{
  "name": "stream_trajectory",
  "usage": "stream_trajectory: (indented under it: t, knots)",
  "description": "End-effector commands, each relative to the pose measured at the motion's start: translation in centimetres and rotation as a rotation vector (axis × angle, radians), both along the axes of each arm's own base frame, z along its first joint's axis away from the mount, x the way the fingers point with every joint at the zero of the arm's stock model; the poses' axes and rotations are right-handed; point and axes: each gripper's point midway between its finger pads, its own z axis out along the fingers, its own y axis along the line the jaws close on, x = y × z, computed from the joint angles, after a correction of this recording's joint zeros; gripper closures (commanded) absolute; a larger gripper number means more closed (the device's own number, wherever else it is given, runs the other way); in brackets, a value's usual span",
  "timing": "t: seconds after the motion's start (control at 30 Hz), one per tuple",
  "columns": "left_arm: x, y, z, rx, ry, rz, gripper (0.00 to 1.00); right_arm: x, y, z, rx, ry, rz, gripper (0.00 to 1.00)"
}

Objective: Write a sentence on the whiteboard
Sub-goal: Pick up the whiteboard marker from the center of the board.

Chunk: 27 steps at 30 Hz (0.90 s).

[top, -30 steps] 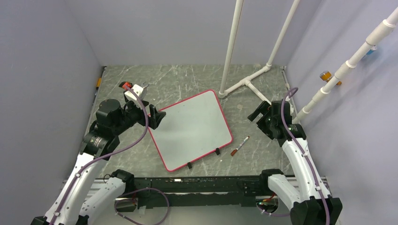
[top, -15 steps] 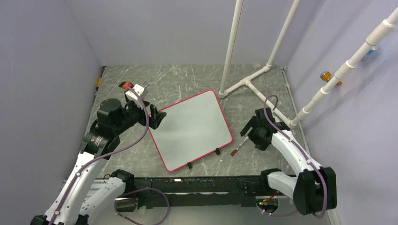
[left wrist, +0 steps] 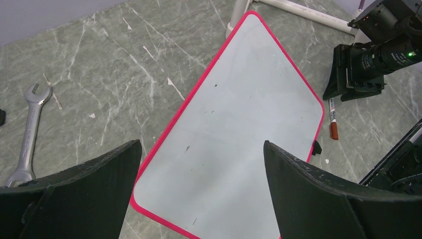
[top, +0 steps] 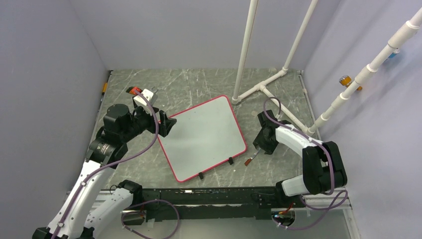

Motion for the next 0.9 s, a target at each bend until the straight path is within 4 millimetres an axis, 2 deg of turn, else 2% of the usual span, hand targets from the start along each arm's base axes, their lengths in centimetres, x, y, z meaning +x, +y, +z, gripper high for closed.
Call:
stream_trajectory:
  t: [0.0,0.13,0.27,0.4,0.5,0.63,0.77,0.87]
  knots:
    - [0.0,-0.2,1.7,-0.009,-0.040,-0.012,0.03,2.5,-0.2,0.2,-0.035,-0.056,-0.005,0.53]
    - [0.1,-0.2,1.5,-0.005,-0.034,-0.011,0.03,2.4,-0.2,-0.6,-0.044,-0.028,0.007,0.73]
    - [0.3,-0.3,1.4,-0.001,-0.030,-0.012,0.03,1.9,-0.2,-1.2,-0.044,-0.004,0.015,1.00]
    - [0.3,-0.5,1.1,0.001,-0.023,-0.025,0.03,2.0,-0.6,-0.4,-0.070,0.006,-0.003,1.00]
    - [0.1,-0.9,1.0,-0.005,-0.022,-0.050,0.03,2.3,-1.5,1.5,-0.117,-0.005,-0.031,1.00]
    - [0.1,-1.4,0.8,-0.009,-0.018,-0.074,0.01,2.6,-2.9,5.0,-0.182,-0.060,-0.091,1.00]
    - [-0.4,-2.5,0.7,-0.031,-0.015,-0.142,0.01,3.6,-3.5,9.8,-0.190,-0.185,-0.119,1.00]
    - [-1.2,-3.7,0.8,-0.057,-0.014,-0.222,0.01,4.7,-3.2,13.5,-0.156,-0.289,-0.124,1.00]
